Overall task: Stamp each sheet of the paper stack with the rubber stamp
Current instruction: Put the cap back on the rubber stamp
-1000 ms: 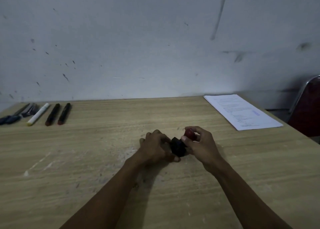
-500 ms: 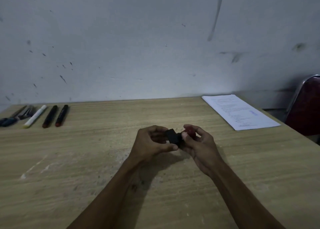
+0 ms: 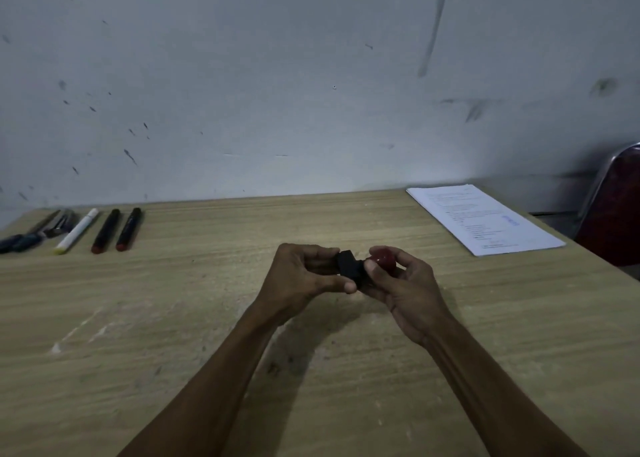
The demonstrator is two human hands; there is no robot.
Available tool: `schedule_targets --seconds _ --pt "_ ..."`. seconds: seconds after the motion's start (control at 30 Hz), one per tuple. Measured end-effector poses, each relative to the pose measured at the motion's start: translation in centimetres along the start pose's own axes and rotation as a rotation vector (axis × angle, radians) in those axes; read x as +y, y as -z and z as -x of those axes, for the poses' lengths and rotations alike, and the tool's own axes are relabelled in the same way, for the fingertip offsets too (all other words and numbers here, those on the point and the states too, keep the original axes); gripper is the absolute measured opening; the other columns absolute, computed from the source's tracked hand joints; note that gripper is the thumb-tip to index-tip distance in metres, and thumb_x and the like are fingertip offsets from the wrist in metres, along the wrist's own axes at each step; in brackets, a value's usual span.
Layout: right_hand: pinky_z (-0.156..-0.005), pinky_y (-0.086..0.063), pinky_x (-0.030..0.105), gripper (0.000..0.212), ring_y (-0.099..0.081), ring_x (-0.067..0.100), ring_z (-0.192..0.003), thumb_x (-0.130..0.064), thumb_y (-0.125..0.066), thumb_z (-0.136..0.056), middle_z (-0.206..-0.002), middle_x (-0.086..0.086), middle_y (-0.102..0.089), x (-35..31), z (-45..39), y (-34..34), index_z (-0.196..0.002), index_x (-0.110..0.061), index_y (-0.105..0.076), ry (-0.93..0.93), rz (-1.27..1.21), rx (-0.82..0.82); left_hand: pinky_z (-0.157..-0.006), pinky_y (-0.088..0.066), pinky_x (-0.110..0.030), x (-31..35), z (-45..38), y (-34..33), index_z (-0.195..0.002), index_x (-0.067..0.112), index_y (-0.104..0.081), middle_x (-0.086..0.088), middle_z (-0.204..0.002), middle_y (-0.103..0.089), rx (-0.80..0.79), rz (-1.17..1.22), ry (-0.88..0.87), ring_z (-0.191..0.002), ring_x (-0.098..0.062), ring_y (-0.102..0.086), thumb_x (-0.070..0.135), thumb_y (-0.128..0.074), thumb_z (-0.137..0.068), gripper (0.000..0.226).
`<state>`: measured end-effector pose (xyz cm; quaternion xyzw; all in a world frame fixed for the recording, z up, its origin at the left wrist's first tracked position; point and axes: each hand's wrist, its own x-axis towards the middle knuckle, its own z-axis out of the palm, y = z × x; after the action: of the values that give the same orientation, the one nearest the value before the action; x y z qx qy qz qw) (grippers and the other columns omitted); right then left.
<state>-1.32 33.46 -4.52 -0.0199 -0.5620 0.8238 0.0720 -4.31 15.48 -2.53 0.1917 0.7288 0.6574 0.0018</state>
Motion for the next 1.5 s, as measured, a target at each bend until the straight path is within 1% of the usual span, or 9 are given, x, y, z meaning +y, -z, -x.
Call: schedule_targets --seconds 0.17,0.3,0.4,0.53,0.73,0.9,1.1,1.3,1.5 --pt "-0.073 -0.06 0.039 0.021 -0.069 0.037 -0.096 0.001 -0.07 -0.079 -0.104 0.028 -0.06 -1.0 -0.1 -0.3 -0.099 0.001 -0.063 0.022 -0.017 -0.013 -0.078 -0.06 -0.034 0.6 -0.4 -0.1 -0.097 0.002 -0.074 -0.01 -0.091 -0.076 -0.002 0.044 -0.027 -0.088 -0.024 -0.074 -0.003 -0.087 -0.055 0.044" --pt "-0.074 -0.06 0.041 0.031 -0.07 0.039 -0.094 -0.005 -0.073 -0.071 -0.106 0.031 -0.059 -1.3 0.0 -0.3 -0.099 0.003 -0.062 0.013 -0.085 -0.006 -0.081 -0.059 -0.033 0.9 -0.6 -0.3 -0.112 -0.009 -0.065 -0.016 -0.103 -0.073 -0.005 0.092 -0.036 -0.096 -0.022 -0.072 0.001 -0.086 -0.055 0.062" --pt "-0.076 -0.059 0.042 0.037 -0.07 0.04 -0.095 -0.005 -0.074 -0.069 -0.103 0.028 -0.06 -1.6 0.1 -0.8 -0.104 0.002 -0.063 0.027 -0.106 0.001 -0.082 -0.058 -0.033 1.0 -0.5 -0.4 -0.111 -0.002 -0.068 -0.011 -0.101 -0.074 -0.032 0.092 -0.031 -0.097 -0.022 -0.072 -0.002 -0.084 -0.06 0.054" --pt "-0.078 -0.06 0.046 0.039 -0.072 0.03 -0.089 0.005 -0.07 -0.079 -0.092 0.018 -0.068 -3.0 0.1 -1.8 -0.116 -0.001 -0.062 0.057 -0.112 0.006 -0.079 -0.058 -0.029 1.2 -0.2 -0.7 -0.112 0.001 -0.068 -0.006 -0.1 -0.075 -0.042 0.094 -0.053 -0.096 -0.021 -0.072 -0.008 -0.081 -0.066 0.049" --pt "-0.073 -0.061 0.041 0.036 -0.072 0.034 -0.09 0.009 -0.068 -0.081 -0.111 0.029 -0.062 -3.9 0.2 -2.2 -0.115 0.0 -0.062 -0.004 -0.202 0.065 -0.092 -0.055 -0.047 1.7 -0.5 -0.9 -0.107 0.009 -0.071 -0.008 -0.102 -0.075 0.062 0.126 -0.076 -0.1 -0.022 -0.071 0.013 -0.089 -0.05 0.06" --pt "-0.068 -0.06 0.04 0.036 -0.072 0.032 -0.084 0.007 -0.072 -0.076 -0.089 0.015 -0.063 -4.0 0.3 -2.4 -0.11 -0.002 -0.065 0.025 -0.21 0.095 -0.092 -0.054 -0.049 1.8 -0.6 -0.8 -0.113 0.002 -0.068 -0.011 -0.105 -0.074 0.081 0.108 -0.077 -0.101 -0.023 -0.071 0.014 -0.09 -0.049 0.069" --pt "-0.07 -0.06 0.04 0.056 -0.073 0.031 -0.081 -0.003 -0.082 -0.053 -0.096 0.018 -0.061 -4.0 0.6 -2.3 -0.107 -0.003 -0.067 0.032 -0.101 0.112 -0.093 -0.055 -0.033 2.2 -0.5 -0.7 -0.113 0.007 -0.068 -0.004 -0.106 -0.074 0.044 0.019 -0.12 -0.101 -0.014 -0.07 0.008 -0.09 -0.05 0.067" --pt "-0.07 -0.059 0.041 0.064 -0.072 0.038 -0.088 -0.003 -0.084 -0.05 -0.108 0.029 -0.064 -3.4 0.7 -2.1 -0.111 -0.002 -0.064 -0.005 -0.089 0.112 -0.096 -0.053 -0.034 2.4 -0.4 -0.2 -0.117 0.001 -0.066 -0.009 -0.11 -0.072 0.008 -0.007 -0.121 -0.104 -0.016 -0.069 0.002 -0.089 -0.052 0.069" --pt "-0.076 -0.059 0.045 0.067 -0.072 0.041 -0.088 -0.001 -0.083 -0.053 -0.103 0.021 -0.064 -2.9 1.1 -2.4 -0.116 0.003 -0.06 -0.047 -0.193 0.123 -0.097 -0.053 -0.038 2.7 -0.2 -0.1 -0.119 -0.002 -0.064 -0.011 -0.111 -0.072 -0.028 0.02 -0.076 -0.105 -0.016 -0.069 -0.002 -0.087 -0.055 0.068"
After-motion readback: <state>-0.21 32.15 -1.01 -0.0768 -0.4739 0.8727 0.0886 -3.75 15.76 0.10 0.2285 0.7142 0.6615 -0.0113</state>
